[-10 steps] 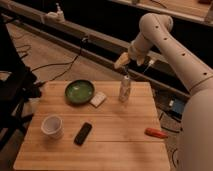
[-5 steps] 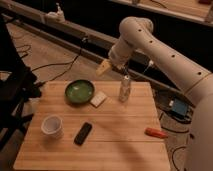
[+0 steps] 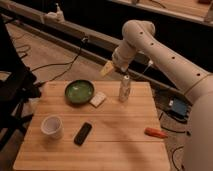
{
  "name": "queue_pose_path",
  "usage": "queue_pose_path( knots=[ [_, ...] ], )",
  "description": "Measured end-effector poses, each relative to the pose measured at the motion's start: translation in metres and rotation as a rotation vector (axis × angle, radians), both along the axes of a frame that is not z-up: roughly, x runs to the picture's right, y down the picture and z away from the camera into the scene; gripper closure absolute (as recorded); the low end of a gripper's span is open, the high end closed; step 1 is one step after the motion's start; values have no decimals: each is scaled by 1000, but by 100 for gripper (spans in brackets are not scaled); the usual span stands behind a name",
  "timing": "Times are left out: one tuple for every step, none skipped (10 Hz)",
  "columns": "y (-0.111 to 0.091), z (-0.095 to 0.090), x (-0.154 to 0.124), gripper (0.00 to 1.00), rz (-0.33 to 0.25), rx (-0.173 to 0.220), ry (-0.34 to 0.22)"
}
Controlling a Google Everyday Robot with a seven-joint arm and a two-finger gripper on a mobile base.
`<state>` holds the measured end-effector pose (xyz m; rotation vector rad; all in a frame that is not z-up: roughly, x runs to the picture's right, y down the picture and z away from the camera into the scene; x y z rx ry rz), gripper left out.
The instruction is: Pick up the ceramic bowl
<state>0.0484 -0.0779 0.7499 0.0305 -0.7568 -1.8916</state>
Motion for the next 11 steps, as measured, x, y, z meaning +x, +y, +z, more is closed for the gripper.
queue_pose_path(
  knots=[
    [4, 10, -14, 20, -10, 1, -15],
    [7, 17, -27, 20, -22, 8, -31],
    [8, 23, -40, 20, -32, 20, -50],
    [9, 29, -51, 20, -36, 36, -64],
    [10, 37, -66, 20, -41, 63, -80],
    [10, 41, -71, 20, -40, 77, -79],
    [12, 54, -79, 20, -34, 97, -62],
    [17, 67, -86, 20, -22, 108, -40],
    [22, 77, -93, 20, -8, 108, -28],
    [30, 88, -104, 20, 19, 97, -26],
    [35, 94, -110, 20, 36, 89, -25]
  ],
)
